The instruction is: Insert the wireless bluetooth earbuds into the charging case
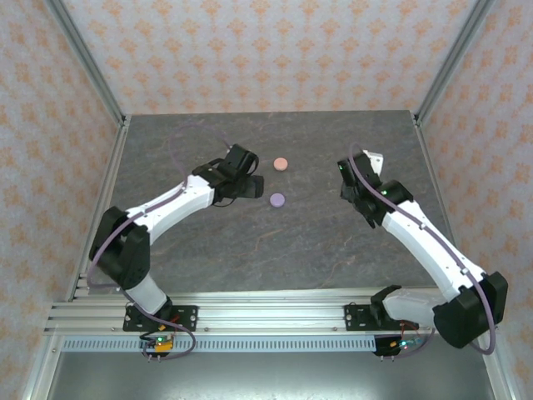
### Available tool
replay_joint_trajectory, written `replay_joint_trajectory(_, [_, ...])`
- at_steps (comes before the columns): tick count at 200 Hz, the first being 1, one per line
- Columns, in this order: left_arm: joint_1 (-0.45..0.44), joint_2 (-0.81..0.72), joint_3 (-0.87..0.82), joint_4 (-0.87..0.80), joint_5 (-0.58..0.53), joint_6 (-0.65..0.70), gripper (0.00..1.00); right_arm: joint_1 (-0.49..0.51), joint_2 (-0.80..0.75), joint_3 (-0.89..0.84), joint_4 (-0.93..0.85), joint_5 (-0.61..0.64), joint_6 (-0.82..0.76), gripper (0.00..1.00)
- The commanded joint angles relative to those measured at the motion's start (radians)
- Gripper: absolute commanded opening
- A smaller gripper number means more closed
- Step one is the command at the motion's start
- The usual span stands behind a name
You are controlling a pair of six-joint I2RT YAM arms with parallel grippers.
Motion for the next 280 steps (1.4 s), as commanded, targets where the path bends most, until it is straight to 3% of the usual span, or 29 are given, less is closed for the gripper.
replay_joint_trajectory(1, [0.034,-0.086,-0.063,-0.073,-0.179,0.043,0.74,-0.037,-0.052,-0.072,0.109,0.180,-0.067,0.52])
replay_joint_trajectory(44, [0.127,-0.225,-0.171,-0.054,-0.302,0.079,0.81,-0.122,-0.071,-0.188,0.225,0.189,-0.113,0.56])
replay_joint_trajectory(97, [0.215,-0.304,-0.285,0.039,-0.449,0.169,0.95,-0.226,-0.086,-0.324,0.463,0.040,-0.215,0.64])
replay_joint_trajectory(132, [0.285,-0.337,-0.388,0.193,-0.454,0.228,0.98,-0.319,-0.075,-0.385,0.584,-0.123,-0.240,0.68])
replay_joint_trajectory(192, [0.389,-0.396,-0.653,0.663,-0.313,0.359,1.00,-0.368,-0.056,-0.573,0.970,-0.218,-0.296,0.73])
replay_joint_trajectory(251, [0.449,-0.372,-0.795,0.993,-0.108,0.391,1.00,-0.408,0.019,-0.652,1.213,-0.280,-0.308,0.75])
replay_joint_trajectory(280, [0.470,-0.342,-0.818,1.063,-0.010,0.418,1.00,-0.415,0.078,-0.681,1.312,-0.303,-0.328,0.75])
